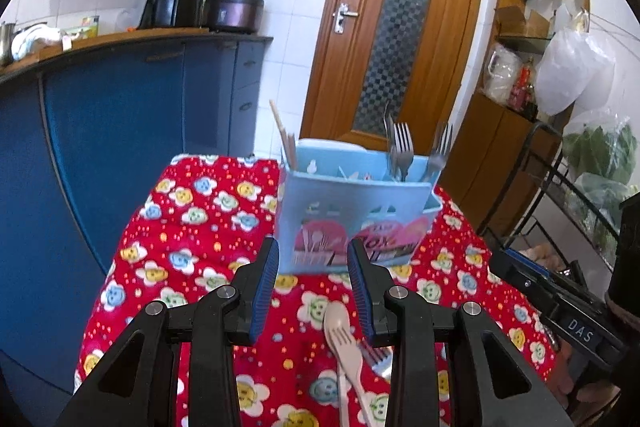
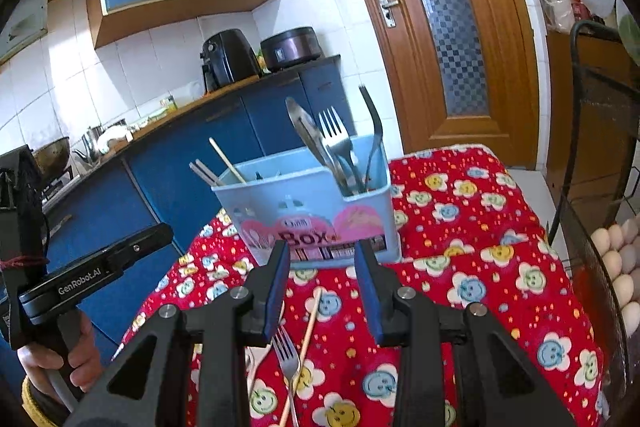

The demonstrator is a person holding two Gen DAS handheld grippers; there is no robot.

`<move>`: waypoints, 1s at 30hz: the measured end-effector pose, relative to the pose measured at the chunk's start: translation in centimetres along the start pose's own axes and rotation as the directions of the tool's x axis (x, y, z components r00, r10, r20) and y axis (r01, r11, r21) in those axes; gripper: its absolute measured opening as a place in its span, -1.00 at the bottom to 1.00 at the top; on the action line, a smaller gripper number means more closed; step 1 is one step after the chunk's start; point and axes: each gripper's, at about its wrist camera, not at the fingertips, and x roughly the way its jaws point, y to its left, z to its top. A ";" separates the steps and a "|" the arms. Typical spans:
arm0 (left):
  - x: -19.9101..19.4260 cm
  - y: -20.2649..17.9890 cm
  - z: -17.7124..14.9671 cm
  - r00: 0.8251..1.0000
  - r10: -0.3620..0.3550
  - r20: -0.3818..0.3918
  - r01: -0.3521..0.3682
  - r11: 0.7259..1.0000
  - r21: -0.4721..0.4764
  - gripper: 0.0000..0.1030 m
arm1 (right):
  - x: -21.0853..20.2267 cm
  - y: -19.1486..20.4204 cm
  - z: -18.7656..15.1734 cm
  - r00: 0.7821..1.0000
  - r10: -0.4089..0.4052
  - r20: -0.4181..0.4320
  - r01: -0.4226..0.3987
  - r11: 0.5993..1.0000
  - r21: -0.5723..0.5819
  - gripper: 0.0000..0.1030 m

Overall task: Organize utensils
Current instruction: 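Withdraw both open tools from the holder toward the remaining utensils, then move the right tool over a metal fork while the left tool nears another fork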

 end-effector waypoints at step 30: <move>2.3 4.4 -5.9 0.984 0.077 -0.158 -0.091 0.993 -0.082 -0.30 | 7.2 3.1 -5.9 0.947 0.070 -0.314 -0.104 0.990 -0.092 -0.29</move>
